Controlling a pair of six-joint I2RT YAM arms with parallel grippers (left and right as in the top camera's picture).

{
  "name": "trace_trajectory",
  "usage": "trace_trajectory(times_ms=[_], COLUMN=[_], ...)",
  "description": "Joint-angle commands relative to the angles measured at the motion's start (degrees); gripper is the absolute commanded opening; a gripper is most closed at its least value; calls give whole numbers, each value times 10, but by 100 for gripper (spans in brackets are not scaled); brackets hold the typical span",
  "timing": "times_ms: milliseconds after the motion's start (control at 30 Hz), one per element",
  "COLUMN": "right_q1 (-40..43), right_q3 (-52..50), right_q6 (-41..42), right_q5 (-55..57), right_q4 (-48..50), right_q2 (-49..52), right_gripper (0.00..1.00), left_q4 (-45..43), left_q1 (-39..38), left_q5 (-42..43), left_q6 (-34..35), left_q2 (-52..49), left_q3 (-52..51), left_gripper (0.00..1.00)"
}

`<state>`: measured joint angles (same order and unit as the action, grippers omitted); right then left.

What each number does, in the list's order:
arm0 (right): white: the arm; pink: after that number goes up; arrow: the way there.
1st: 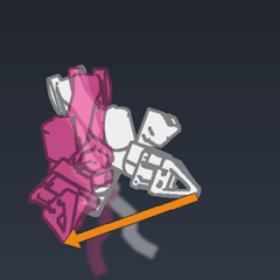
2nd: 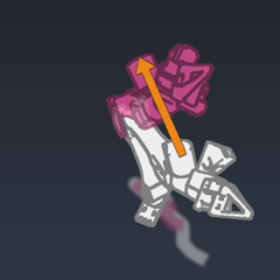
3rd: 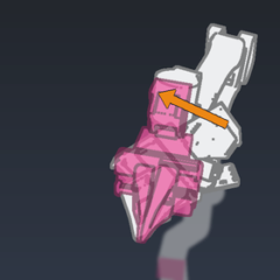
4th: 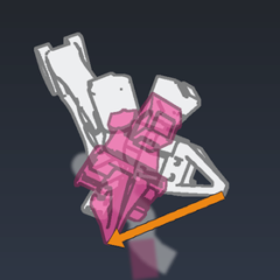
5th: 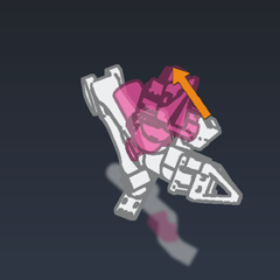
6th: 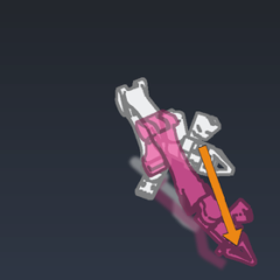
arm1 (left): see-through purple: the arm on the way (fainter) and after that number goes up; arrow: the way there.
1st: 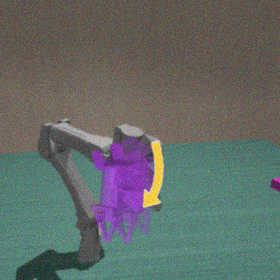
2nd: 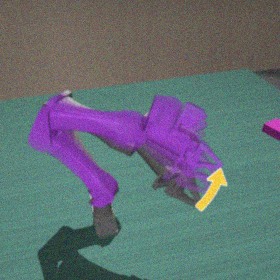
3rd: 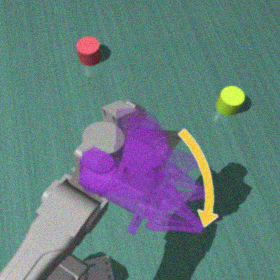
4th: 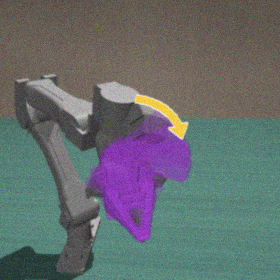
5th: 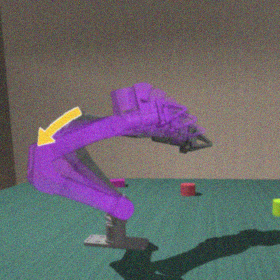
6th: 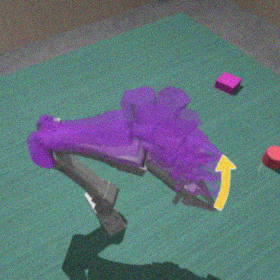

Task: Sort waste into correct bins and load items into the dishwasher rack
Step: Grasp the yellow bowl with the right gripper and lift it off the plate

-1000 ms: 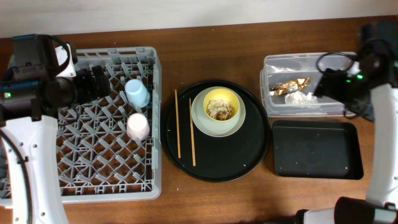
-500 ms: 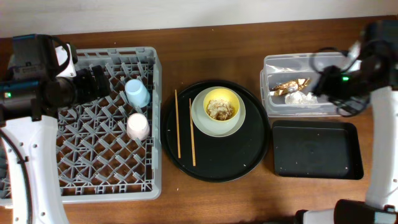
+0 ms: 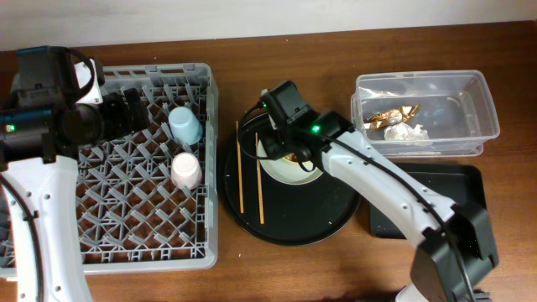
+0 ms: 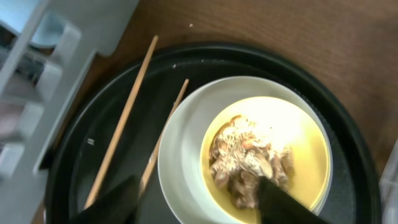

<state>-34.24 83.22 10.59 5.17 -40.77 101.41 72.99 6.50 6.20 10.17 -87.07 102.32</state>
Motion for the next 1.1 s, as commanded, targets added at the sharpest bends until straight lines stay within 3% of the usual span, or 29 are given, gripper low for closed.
trace_trajectory(times_ms=[0,67,167,367,600,700,733,800,933,1067], right_q1=[-3,-3,-3,-3,-3,-3,-2,-3,-2,27], right_q3=[-3,-3,-3,-7,-23,-19,-11,21,137,162], right_q6=[-1,-1,-1,-1,-1,-1,-1,0,18,82], right_q5=[11,2,-2,-2,-2,-2,-2,-2,3,13], right_q4=[14,23,35,21,7,6,1,-47,-233,-363], right_q2=[55,83,122,134,134,134,134,125,77,6], right_gripper=[54,47,46,25,20,4,4,4,4,4], left_q4=[-1,-1,-1,-1,-1,-1,-1,-1,-1,-1], left_q1=[2,2,2,2,2,2,2,2,2,2], left_q5=[4,4,4,4,4,4,4,4,4,4], left_q6=[5,5,5,5,5,5,5,5,5,5], left_q2=[-1,-1,-1,-1,-1,-1,-1,-1,-1,-1], left_q3=[6,6,6,6,6,6,6,6,6,6], left_gripper=[99,99,99,99,99,99,99,99,99,99])
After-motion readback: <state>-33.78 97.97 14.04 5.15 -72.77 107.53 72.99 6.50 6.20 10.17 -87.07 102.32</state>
